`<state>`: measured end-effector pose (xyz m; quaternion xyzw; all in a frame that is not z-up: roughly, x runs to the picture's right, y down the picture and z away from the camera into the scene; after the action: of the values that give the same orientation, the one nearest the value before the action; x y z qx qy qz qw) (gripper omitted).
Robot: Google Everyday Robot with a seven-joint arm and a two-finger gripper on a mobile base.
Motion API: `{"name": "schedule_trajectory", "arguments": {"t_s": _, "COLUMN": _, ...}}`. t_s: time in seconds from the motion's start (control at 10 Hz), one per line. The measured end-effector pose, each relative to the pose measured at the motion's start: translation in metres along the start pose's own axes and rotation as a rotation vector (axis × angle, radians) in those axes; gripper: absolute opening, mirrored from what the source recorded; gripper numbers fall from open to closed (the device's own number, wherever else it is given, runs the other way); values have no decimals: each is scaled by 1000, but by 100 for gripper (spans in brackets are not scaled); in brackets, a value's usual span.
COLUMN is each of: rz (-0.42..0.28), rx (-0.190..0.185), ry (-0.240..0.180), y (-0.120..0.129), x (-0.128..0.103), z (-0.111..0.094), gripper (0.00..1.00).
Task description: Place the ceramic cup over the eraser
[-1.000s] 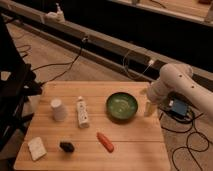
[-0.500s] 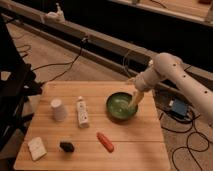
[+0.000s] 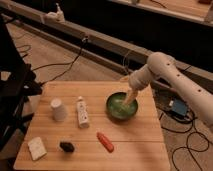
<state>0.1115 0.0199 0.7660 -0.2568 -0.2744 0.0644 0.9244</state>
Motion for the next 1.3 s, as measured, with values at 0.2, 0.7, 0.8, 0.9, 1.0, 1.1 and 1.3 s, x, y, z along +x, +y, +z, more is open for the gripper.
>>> {"name": "schedule_trajectory", "arguments": {"t_s": 0.2, "rz": 22, "rx": 44, "ry": 26, "y": -10, "x": 9, "z": -3, "gripper": 80}}
{"name": "schedule_trajectory", "arguments": {"t_s": 0.7, "rz": -25, "rx": 128, "ry": -1, "y": -32, "x": -42, "z": 34, "gripper": 80}}
{"name": "schedule_trajectory", "arguments": {"t_s": 0.8, "rz": -39, "rx": 129, "ry": -17, "y": -32, "x": -56, "z": 45, "gripper": 80}}
{"name": "schedule_trajectory", "arguments": {"t_s": 0.9, "rz": -57, "rx": 124, "ry": -45, "y": -31, "x": -76, "z": 59, "gripper": 80}}
{"name": "schedule_trajectory", "arguments": {"t_s": 1.0, "rz": -71, "rx": 115, "ry": -69, "y": -29, "x": -93, "z": 71, "gripper": 80}}
{"name": "schedule_trajectory", "arguments": {"t_s": 1.1, "rz": -93, "rx": 96, "ry": -103, "y": -24, "x": -117, "z": 87, "gripper": 80}}
{"name": "schedule_trajectory", "arguments": {"t_s": 1.3, "rz": -95, "rx": 93, "ry": -108, "y": -23, "x": -120, "z": 88, "gripper": 80}}
